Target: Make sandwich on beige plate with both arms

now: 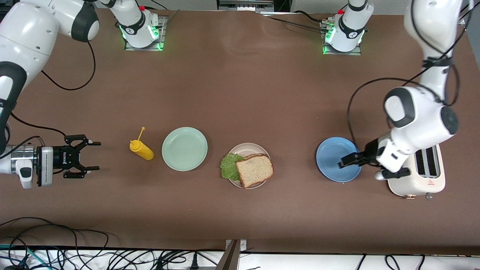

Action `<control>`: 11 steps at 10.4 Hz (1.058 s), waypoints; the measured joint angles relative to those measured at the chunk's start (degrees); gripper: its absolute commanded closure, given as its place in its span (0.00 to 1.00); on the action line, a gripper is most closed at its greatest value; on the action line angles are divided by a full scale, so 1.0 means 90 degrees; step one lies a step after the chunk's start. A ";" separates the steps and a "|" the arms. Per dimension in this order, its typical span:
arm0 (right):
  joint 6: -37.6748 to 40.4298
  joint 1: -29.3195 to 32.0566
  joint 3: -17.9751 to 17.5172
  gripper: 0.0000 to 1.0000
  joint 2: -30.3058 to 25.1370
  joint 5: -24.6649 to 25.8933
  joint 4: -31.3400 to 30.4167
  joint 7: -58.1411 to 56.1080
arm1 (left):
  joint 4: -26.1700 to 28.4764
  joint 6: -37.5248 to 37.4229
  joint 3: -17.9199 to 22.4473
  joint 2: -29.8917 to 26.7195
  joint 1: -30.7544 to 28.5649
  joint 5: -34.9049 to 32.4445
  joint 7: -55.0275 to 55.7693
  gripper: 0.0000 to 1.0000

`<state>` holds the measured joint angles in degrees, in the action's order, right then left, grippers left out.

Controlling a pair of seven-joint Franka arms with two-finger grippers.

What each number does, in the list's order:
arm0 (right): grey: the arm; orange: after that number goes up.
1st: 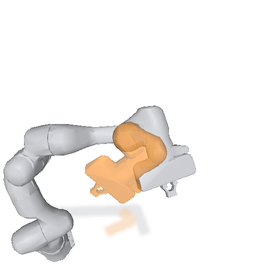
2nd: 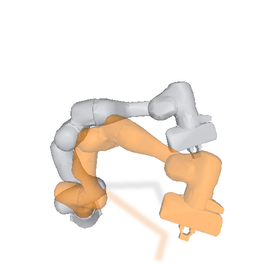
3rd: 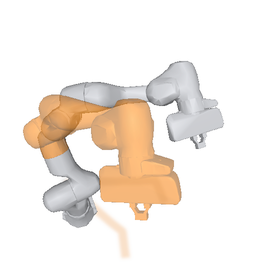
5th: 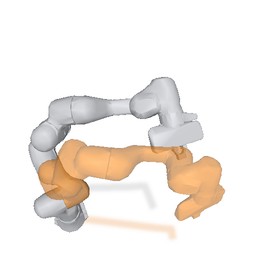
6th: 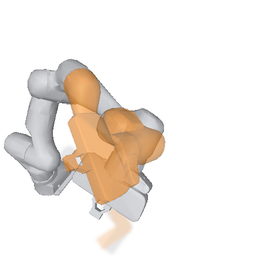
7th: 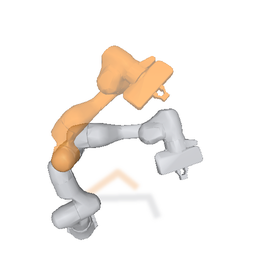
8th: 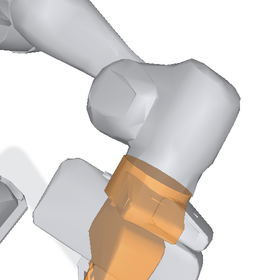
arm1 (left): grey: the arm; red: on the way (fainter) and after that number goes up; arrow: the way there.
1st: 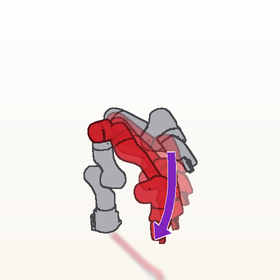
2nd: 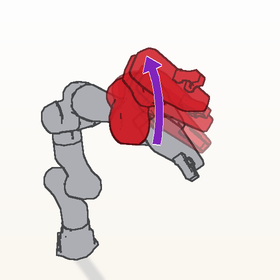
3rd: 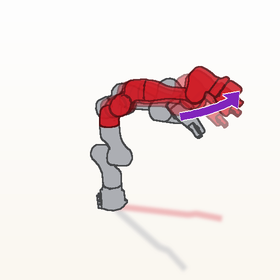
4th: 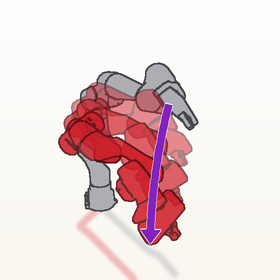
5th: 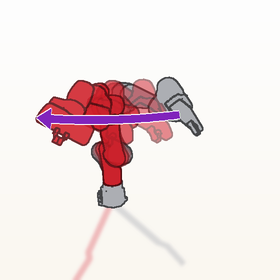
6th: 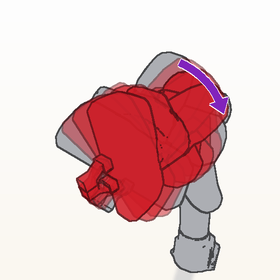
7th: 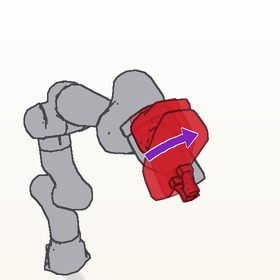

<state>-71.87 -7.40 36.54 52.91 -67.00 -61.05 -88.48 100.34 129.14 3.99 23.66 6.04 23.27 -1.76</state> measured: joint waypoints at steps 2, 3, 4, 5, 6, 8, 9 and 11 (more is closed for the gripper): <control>-0.0009 -0.0394 0.0005 0.00 -0.0334 0.0484 0.0100 0.1017 | 0.0064 -0.0588 0.0055 -0.0450 -0.0371 -0.0979 0.0033 0.00; -0.0026 -0.0593 0.0016 0.00 -0.0508 0.0739 0.0116 0.1480 | 0.0073 -0.0789 0.0059 -0.0636 -0.0483 -0.1350 0.0034 0.00; -0.0079 -0.0785 0.0026 0.00 -0.0674 0.0990 0.0124 0.1922 | 0.0082 -0.0907 0.0064 -0.0812 -0.0532 -0.1552 0.0068 0.00; -0.0123 -0.0995 0.0086 0.00 -0.0807 0.1185 0.0135 0.2338 | 0.0084 -0.1066 0.0065 -0.1021 -0.0566 -0.1610 0.0120 0.00; -0.0148 -0.1241 0.0287 0.00 -0.0887 0.1316 0.0157 0.2645 | 0.0088 -0.1362 0.0065 -0.1249 -0.0578 -0.1614 0.0136 0.00; -0.0189 -0.1725 0.0615 0.00 -0.1188 0.2148 0.0230 0.3317 | 0.0093 -0.2020 0.0061 -0.1724 -0.0579 -0.1951 0.0157 0.00; -0.0284 -0.1831 0.0401 0.00 -0.1510 0.3040 0.0233 0.3816 | 0.0094 -0.2321 0.0062 -0.1952 -0.0580 -0.2120 0.0162 0.00; -0.0906 -0.1635 -0.0936 0.00 -0.2333 0.5105 -0.0122 0.5018 | 0.0078 -0.2874 0.0051 -0.2308 -0.0578 -0.2165 0.0162 0.00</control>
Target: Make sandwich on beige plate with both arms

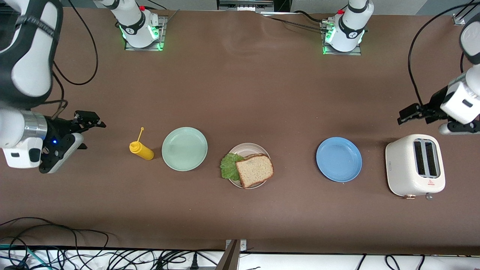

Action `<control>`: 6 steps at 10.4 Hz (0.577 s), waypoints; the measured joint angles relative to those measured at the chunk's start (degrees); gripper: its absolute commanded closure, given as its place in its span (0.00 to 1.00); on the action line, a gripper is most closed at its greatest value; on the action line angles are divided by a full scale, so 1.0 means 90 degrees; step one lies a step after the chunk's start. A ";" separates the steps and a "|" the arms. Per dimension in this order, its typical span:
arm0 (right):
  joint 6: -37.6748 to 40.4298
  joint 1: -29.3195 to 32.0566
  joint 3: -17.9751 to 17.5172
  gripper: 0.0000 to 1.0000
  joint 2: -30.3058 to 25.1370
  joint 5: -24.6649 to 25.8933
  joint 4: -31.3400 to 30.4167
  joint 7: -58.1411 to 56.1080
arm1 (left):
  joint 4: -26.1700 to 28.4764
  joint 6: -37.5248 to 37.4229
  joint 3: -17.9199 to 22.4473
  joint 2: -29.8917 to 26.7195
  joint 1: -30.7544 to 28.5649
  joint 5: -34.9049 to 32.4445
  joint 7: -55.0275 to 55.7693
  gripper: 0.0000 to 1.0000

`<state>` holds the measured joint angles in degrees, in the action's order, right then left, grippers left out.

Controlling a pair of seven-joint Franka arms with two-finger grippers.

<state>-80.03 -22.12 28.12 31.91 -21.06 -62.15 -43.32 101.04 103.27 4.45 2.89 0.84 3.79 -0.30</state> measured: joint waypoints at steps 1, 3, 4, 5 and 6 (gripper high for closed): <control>-0.0372 0.0199 -0.0647 0.00 -0.0412 0.0657 -0.0485 0.0605 | -0.0087 -0.0369 -0.0009 -0.0116 0.0001 -0.0001 0.0000 0.00; -0.0910 0.0638 -0.1325 0.00 -0.1158 0.1255 -0.1683 0.1777 | -0.0503 -0.1236 -0.0033 -0.0254 0.0004 -0.0001 0.0000 0.00; -0.1110 0.0904 -0.1534 0.00 -0.1487 0.1455 -0.2240 0.2518 | -0.0768 -0.1588 -0.0049 -0.0292 0.0006 -0.0001 0.0000 0.00; -0.1356 0.1300 -0.1953 0.00 -0.1800 0.1632 -0.2726 0.3318 | -0.1016 -0.1870 -0.0073 -0.0312 0.0007 0.0000 0.0000 0.00; -0.1589 0.1784 -0.2586 0.00 -0.2132 0.1879 -0.3179 0.4102 | -0.1247 -0.2108 -0.0108 -0.0323 0.0008 0.0000 0.0000 0.00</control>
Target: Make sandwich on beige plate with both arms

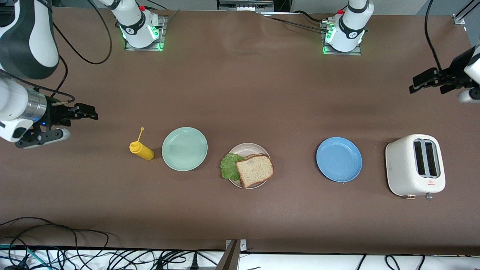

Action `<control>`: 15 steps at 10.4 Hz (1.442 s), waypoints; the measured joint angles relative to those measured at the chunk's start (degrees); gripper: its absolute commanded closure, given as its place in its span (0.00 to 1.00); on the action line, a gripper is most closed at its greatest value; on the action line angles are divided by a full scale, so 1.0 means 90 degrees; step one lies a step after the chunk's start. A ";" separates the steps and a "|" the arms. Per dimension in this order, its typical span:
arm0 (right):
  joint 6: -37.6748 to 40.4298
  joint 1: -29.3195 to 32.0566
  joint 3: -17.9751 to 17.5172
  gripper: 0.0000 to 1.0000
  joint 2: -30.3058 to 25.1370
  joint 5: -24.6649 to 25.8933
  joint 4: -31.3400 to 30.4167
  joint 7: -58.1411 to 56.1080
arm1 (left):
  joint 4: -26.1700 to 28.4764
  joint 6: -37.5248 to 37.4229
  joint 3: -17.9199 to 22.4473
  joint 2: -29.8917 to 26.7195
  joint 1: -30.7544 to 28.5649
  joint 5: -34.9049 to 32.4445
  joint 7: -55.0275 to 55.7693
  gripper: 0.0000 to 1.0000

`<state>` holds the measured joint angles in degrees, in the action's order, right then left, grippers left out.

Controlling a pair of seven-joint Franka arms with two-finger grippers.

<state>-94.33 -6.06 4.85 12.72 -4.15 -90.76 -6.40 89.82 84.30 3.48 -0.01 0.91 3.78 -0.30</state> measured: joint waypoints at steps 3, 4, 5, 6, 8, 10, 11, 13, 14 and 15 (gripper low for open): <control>-0.0130 0.0467 -0.0677 0.00 -0.0874 0.0284 -0.0663 0.1047 | -0.0587 -0.0286 -0.0182 0.0042 0.0003 0.0000 0.0000 0.00; 0.0048 0.0593 -0.0638 0.00 -0.1135 0.0284 -0.0715 0.1050 | -0.0767 -0.0299 -0.0245 0.0109 0.0002 0.0000 0.0000 0.00; 0.0225 0.0695 -0.0596 0.00 -0.1363 0.0283 -0.0755 0.1050 | -0.0866 -0.0339 -0.0321 0.0171 -0.0001 0.0000 0.0000 0.00; 0.0269 0.0748 -0.0587 0.00 -0.1522 0.0283 -0.0787 0.1048 | -0.0892 -0.0422 -0.0427 0.0218 0.0000 0.0000 0.0000 0.00; 0.0273 0.0749 -0.0594 0.00 -0.1581 0.0283 -0.0835 0.0948 | -0.0893 -0.0524 -0.0524 0.0285 -0.0001 0.0000 -0.0014 0.00; 0.0263 0.0749 -0.0590 0.00 -0.1543 0.0283 -0.0866 0.0837 | -0.0893 -0.0535 -0.0546 0.0354 0.0000 0.0000 -0.0025 0.00; 0.0250 0.0748 -0.0588 0.00 -0.1527 0.0283 -0.0868 0.0828 | -0.0893 -0.0536 -0.0561 0.0369 0.0001 0.0000 -0.0026 0.00; 0.0055 0.0745 -0.0584 0.00 -0.1467 0.0213 -0.0875 0.0826 | -0.0893 -0.0538 -0.0563 0.0372 0.0001 0.0000 -0.0026 0.00; -0.0045 0.0745 -0.0581 0.00 -0.1423 0.0184 -0.0854 0.0826 | -0.0893 -0.0540 -0.0561 0.0373 0.0001 -0.0006 -0.0029 0.00; -0.0112 0.0745 -0.0579 0.00 -0.1356 0.0224 -0.0768 0.0826 | -0.0893 -0.0543 -0.0564 0.0374 0.0002 -0.0131 -0.0038 0.00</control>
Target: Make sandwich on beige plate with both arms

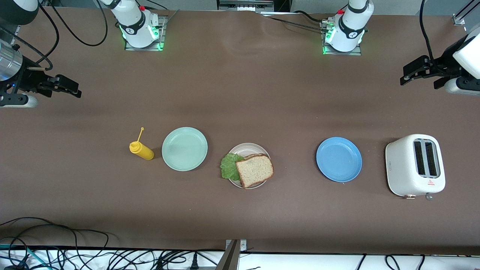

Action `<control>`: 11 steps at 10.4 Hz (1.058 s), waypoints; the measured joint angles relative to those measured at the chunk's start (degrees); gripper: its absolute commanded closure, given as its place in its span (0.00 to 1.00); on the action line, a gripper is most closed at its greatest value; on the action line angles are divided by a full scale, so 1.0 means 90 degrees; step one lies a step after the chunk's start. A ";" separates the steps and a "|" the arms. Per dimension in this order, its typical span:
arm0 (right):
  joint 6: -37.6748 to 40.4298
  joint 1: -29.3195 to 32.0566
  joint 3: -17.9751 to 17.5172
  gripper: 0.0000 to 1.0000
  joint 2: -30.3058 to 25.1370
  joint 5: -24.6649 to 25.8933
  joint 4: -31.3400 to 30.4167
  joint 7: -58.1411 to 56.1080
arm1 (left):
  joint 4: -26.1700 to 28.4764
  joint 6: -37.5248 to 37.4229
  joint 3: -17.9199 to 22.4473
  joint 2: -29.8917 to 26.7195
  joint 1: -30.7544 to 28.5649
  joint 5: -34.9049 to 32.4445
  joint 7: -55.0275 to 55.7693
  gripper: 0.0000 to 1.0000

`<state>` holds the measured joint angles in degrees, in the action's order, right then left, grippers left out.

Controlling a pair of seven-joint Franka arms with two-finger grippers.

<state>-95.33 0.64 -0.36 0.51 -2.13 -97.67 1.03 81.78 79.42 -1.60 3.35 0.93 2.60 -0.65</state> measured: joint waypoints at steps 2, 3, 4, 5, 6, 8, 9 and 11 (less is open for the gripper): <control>-0.0008 -0.0006 0.0005 0.00 0.0100 0.0107 0.0137 0.0000 | 0.0000 -0.0002 -0.0005 0.0000 0.0001 -0.0254 -0.0027 0.00; 0.0005 -0.0014 0.0005 0.00 0.0111 0.0108 0.0154 0.0000 | 0.0000 -0.0003 -0.0005 0.0000 0.0001 -0.0263 -0.0029 0.00; 0.0012 -0.0014 0.0006 0.00 0.0115 0.0108 0.0155 0.0000 | 0.0000 -0.0003 -0.0004 0.0000 0.0001 -0.0267 -0.0029 0.00; 0.0022 -0.0014 0.0012 0.00 0.0119 0.0108 0.0155 -0.0009 | 0.0000 -0.0003 -0.0004 0.0000 0.0001 -0.0268 -0.0030 0.00; 0.0034 -0.0013 0.0020 0.00 0.0124 0.0108 0.0159 -0.0018 | 0.0000 -0.0003 -0.0004 0.0000 0.0001 -0.0268 -0.0030 0.00; 0.0059 -0.0012 0.0026 0.00 0.0127 0.0108 0.0238 -0.0018 | 0.0000 -0.0003 -0.0004 0.0000 0.0001 -0.0269 -0.0036 0.00; 0.0082 -0.0012 0.0026 0.00 0.0128 0.0108 0.0297 -0.0019 | 0.0000 -0.0003 -0.0004 0.0000 0.0001 -0.0269 -0.0038 0.00; 0.0251 -0.0012 0.0027 0.00 0.0128 0.0108 0.0474 -0.0026 | -0.0001 -0.0003 -0.0001 0.0000 0.0001 -0.0269 -0.0040 0.00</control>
<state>-93.07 0.53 -0.13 1.67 -1.16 -93.40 0.80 81.78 79.39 -1.61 3.35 0.93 0.18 -1.00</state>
